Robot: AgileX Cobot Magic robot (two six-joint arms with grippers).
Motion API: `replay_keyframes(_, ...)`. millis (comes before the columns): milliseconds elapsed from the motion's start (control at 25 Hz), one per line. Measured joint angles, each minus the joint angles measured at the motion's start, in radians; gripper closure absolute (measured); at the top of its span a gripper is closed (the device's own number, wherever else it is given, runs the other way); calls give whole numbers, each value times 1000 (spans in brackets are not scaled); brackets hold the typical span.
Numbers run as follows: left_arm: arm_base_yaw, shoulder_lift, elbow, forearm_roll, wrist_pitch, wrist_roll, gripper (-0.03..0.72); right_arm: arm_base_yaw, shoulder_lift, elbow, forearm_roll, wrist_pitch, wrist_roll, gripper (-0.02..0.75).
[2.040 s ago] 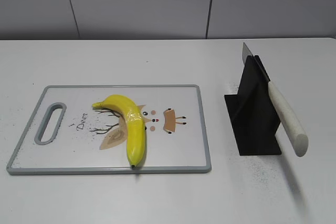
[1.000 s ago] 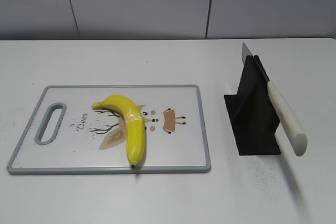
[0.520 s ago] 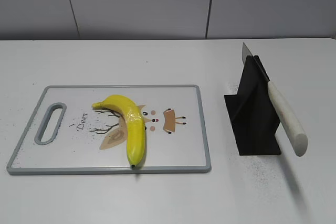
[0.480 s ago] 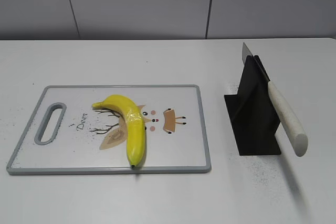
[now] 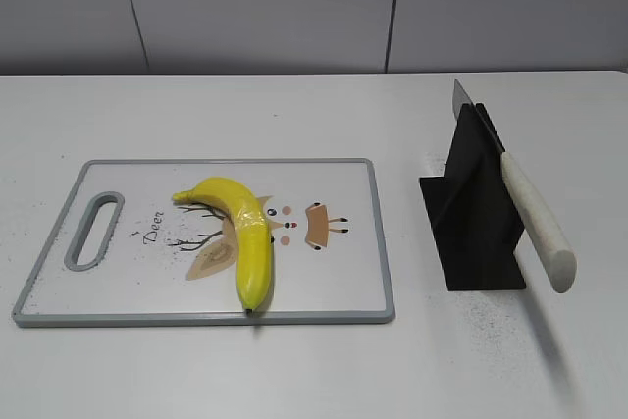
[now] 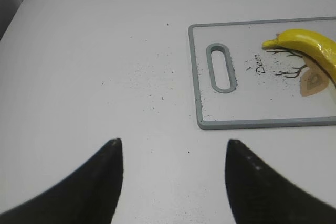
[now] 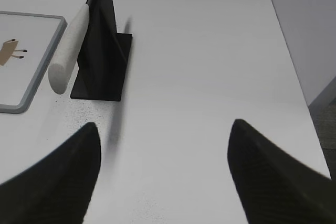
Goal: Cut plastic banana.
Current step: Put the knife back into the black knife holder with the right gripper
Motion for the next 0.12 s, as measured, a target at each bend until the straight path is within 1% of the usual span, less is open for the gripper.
replay_keyframes(120,0,0,0,0,0,0,84,0,0,0,0,0,0,165)
